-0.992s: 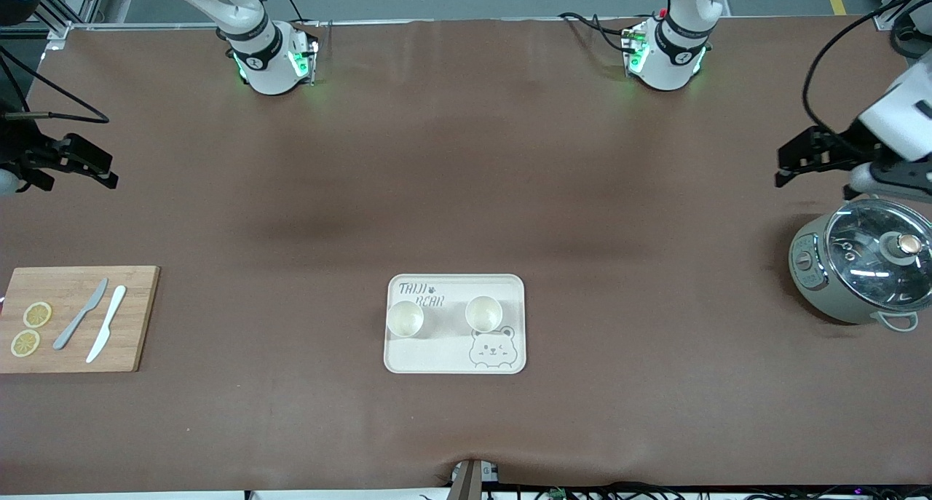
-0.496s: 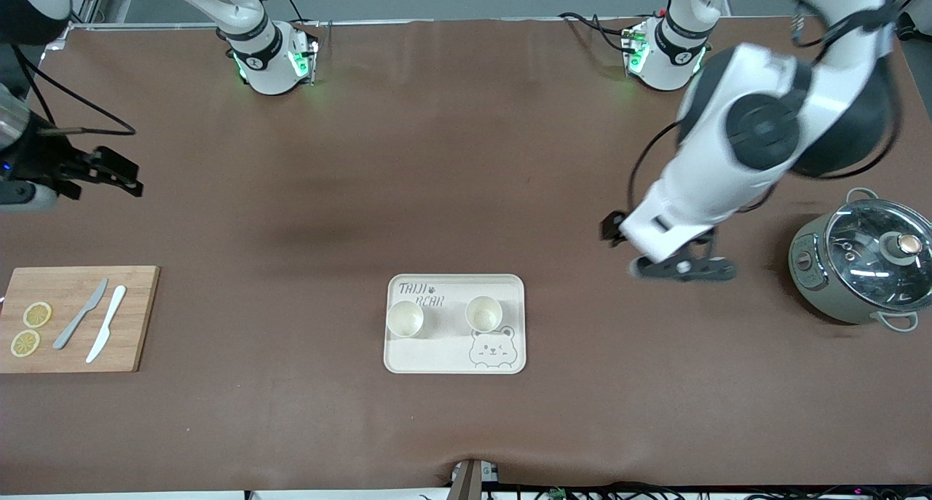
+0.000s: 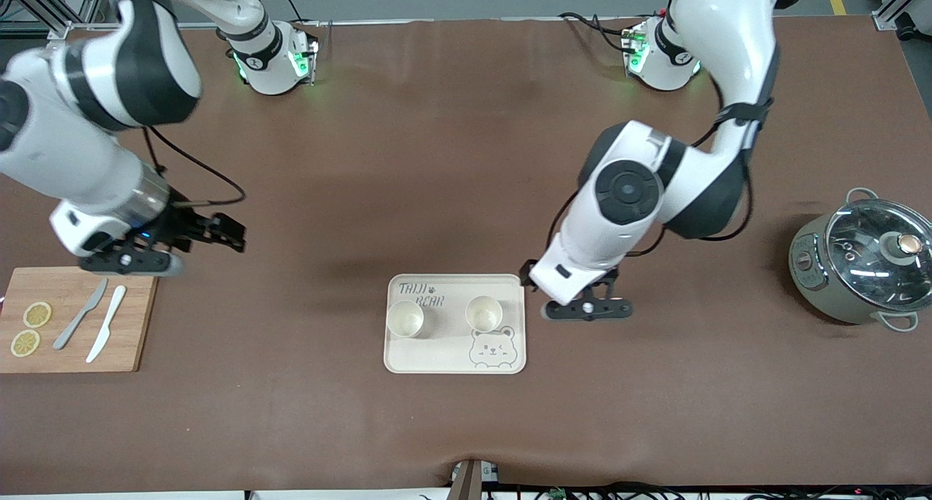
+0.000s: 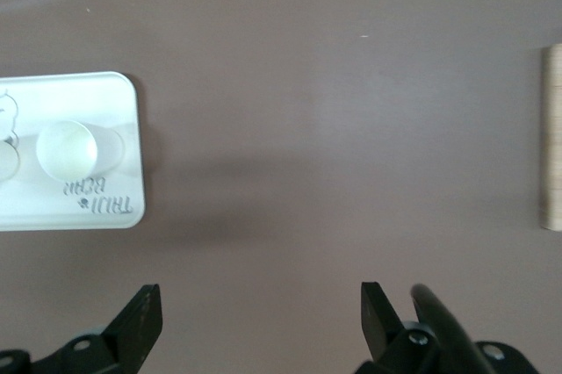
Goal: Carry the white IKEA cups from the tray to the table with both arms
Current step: 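Reach both grippers down to the two white cups on the tray, then close the right gripper on one cup while the left gripper grasps the other, then carry the cups off the tray, each gripper moving outward, then lower the cups onto the table and open both grippers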
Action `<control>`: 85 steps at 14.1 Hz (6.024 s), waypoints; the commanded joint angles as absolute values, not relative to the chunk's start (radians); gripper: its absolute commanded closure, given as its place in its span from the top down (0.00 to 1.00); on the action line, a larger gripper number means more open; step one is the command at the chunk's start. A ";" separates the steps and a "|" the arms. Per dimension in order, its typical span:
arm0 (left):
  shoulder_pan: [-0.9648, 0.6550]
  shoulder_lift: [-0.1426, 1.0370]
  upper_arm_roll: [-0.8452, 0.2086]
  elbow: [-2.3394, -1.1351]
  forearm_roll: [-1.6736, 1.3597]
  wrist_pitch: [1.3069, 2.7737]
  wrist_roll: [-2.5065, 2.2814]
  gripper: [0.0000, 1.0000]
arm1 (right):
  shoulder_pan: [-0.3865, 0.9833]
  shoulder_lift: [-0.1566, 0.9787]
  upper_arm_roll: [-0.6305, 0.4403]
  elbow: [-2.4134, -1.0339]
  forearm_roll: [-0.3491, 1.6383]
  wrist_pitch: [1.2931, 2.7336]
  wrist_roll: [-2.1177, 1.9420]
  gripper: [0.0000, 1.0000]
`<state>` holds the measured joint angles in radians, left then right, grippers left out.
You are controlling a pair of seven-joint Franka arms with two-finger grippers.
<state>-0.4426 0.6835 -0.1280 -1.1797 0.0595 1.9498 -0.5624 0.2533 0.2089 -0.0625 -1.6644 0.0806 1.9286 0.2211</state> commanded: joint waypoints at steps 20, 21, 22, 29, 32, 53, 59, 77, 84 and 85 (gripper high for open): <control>-0.535 0.979 -0.084 -1.146 0.089 2.330 -0.577 1.00 | 0.503 0.821 -0.069 -1.356 0.091 2.341 0.617 1.00; -0.535 0.982 -0.083 -1.146 0.090 2.332 -0.577 1.00 | 0.505 0.825 -0.069 -1.356 0.091 2.341 0.618 1.00; -0.541 0.983 -0.084 -1.147 0.100 2.332 -0.584 1.00 | 0.506 0.827 -0.069 -1.356 0.091 2.341 0.617 1.00; -0.552 0.986 -0.086 -1.154 0.069 2.344 -0.744 0.00 | 0.529 0.828 -0.071 -1.356 0.080 2.342 0.611 0.09; -0.551 0.971 -0.084 -1.155 0.075 2.342 -0.746 0.00 | 0.534 0.825 -0.069 -1.350 0.081 2.341 0.614 0.00; -0.107 0.130 -0.106 -2.496 0.126 2.833 -0.077 0.00 | 0.102 0.790 -0.072 -1.249 0.097 2.175 -0.099 0.00; -0.106 0.147 -0.110 -2.520 0.088 2.852 -0.086 0.00 | -0.014 0.810 -0.067 -1.267 0.101 2.181 -0.328 0.00; -0.103 0.162 -0.129 -1.894 -0.048 1.945 -0.070 1.00 | -0.035 0.832 -0.067 -1.284 0.196 2.177 -0.426 1.00; -0.060 0.291 -0.123 -1.559 -0.028 1.833 -0.061 1.00 | -0.026 0.691 -0.075 -1.278 0.178 2.062 -0.413 1.00; -0.055 0.284 -0.118 -1.548 -0.025 1.833 -0.057 1.00 | -0.034 0.668 -0.075 -1.279 0.178 2.053 -0.390 1.00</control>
<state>-0.0599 0.2644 -0.1191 -1.6118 -0.0274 1.8575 -0.0716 -0.0241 0.7349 -0.0775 -1.2542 0.1814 2.0863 -0.4040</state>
